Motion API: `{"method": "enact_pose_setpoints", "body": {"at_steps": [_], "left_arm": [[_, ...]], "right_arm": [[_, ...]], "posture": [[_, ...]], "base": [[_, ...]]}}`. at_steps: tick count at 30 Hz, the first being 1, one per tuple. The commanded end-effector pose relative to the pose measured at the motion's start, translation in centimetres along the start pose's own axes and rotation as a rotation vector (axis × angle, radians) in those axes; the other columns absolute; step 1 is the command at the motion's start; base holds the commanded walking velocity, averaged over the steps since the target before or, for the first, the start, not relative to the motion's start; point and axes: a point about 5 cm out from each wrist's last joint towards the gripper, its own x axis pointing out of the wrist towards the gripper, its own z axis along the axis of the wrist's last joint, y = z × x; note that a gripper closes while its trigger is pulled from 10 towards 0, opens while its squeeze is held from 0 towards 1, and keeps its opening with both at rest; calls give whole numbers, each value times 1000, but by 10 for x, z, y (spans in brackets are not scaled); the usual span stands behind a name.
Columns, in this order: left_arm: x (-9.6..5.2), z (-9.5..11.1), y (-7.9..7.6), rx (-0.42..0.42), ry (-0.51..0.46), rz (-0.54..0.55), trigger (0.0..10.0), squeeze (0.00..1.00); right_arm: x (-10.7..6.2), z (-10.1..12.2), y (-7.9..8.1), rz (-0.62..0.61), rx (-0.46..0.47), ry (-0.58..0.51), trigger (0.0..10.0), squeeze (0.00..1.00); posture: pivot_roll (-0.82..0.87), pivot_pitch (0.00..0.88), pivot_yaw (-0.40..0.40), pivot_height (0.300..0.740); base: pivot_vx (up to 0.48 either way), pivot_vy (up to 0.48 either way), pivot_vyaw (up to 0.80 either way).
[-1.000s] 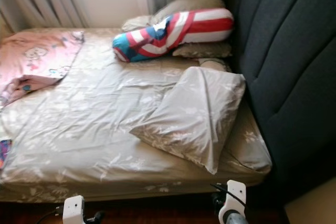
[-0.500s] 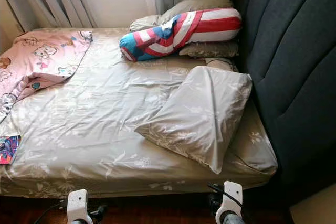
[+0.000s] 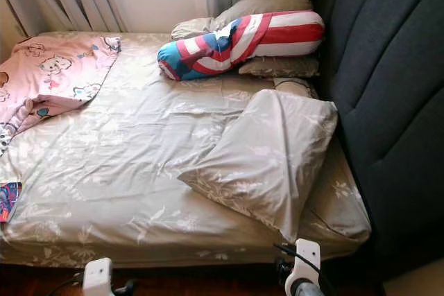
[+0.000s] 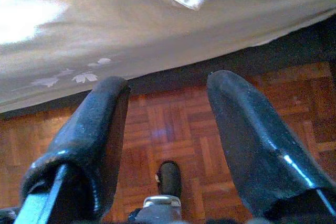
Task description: Clean up the room
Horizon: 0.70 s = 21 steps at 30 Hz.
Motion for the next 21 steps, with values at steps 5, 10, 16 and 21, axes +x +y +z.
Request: {"method": "enact_pose_setpoints", "body": {"at_steps": [5, 10, 16, 21], "left_arm": [[-3, -6, 10, -8, 19, 13, 10000, 0], [-3, -10, 0, -10, 21, 2, 10000, 0], [1, -4, -19, -1, -14, -30, 10000, 0], [5, 18, -29, 15, -101, -73, 10000, 0]], "right_arm": [[-1, -2, -1, -1, -2, 7, 10000, 0], [-1, 0, -1, 1, -1, -17, 10000, 0], [-1, 4, 1, 33, 28, -72, 10000, 0], [-3, 7, 3, 73, 61, -139, 10000, 0]], "posture": [[-13, 34, -15, 740], [-14, 36, -16, 740], [-20, 41, -13, 740], [-23, 48, -10, 740]], "base": [[348, 0, 0], [340, 0, 0], [0, 0, 0], [0, 0, 0]]}}
